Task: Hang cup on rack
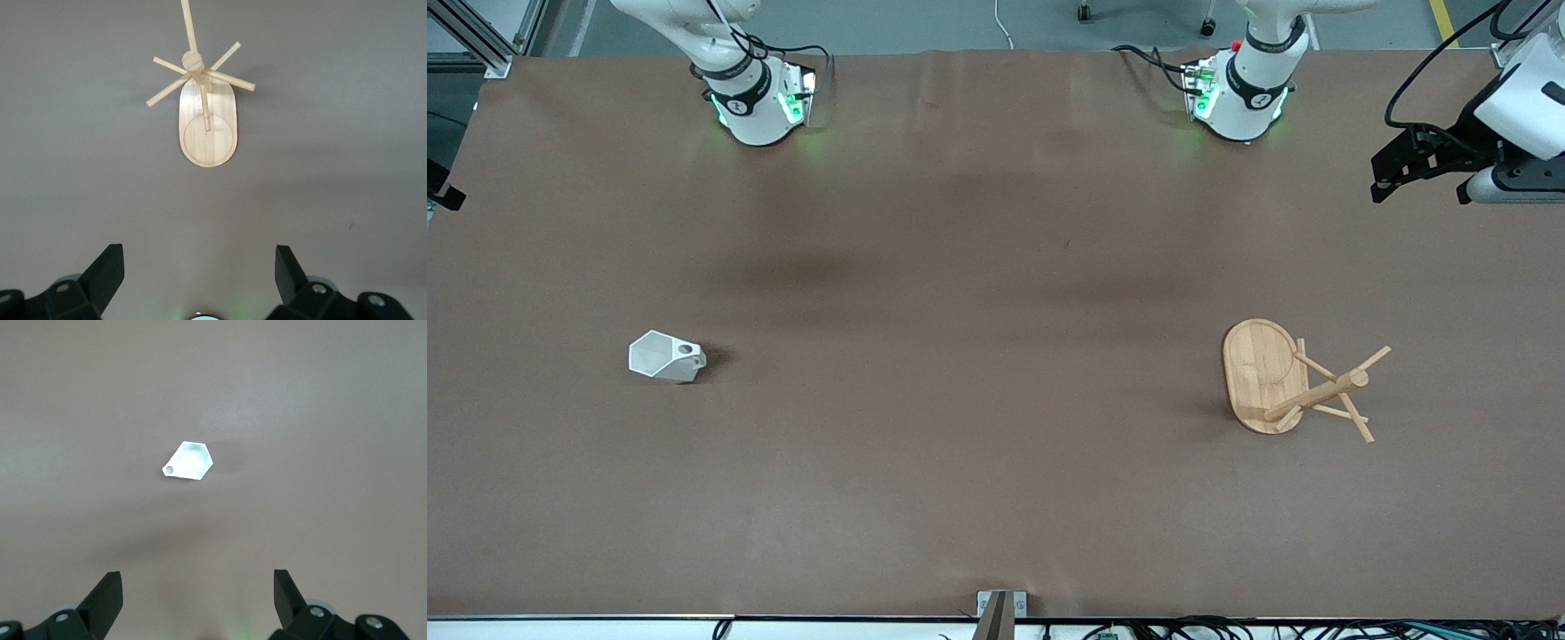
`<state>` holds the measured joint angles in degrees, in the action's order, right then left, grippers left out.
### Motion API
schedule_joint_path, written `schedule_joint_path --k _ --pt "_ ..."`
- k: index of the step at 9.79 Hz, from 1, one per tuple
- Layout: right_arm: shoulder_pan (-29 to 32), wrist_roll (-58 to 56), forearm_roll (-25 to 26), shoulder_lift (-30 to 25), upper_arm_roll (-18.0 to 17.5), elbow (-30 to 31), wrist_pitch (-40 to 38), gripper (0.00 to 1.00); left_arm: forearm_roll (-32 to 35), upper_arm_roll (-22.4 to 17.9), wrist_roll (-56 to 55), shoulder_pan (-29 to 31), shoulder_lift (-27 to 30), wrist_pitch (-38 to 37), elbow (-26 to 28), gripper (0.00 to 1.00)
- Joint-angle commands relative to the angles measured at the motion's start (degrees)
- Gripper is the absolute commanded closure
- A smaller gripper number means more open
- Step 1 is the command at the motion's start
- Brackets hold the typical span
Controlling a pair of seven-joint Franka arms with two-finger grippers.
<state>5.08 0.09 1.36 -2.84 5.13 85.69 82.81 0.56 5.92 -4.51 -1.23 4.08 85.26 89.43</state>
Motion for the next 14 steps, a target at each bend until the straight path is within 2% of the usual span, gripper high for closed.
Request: schedule_joint_path --k 1,7,9,12,14 --pt "-0.2 0.5 0.6 -0.2 -0.3 -0.4 0.1 0.0 1.0 0.1 0.0 -0.1 -1.7 -1.0 -0.6 0.0" --pt "-0.3 0.6 0.5 -0.2 -0.5 -0.3 -0.6 0.0 1.2 0.1 0.2 -0.1 -1.8 -1.0 -0.8 0.0" --pt "-1.8 0.4 0.1 1.2 -0.4 1.5 0.2 0.0 1.2 0.1 0.2 -0.2 -2.1 -1.0 -0.8 0.0" --pt "-2.1 0.2 -0.1 5.5 -0.5 11.5 12.9 0.0 1.1 0.1 0.4 -0.1 -2.1 -1.1 -0.8 0.0" --pt "-1.5 -2.0 -0.1 9.1 -0.4 18.7 24.8 0.0 1.1 0.2 0.5 0.0 -2.1 -1.3 -0.8 0.0"
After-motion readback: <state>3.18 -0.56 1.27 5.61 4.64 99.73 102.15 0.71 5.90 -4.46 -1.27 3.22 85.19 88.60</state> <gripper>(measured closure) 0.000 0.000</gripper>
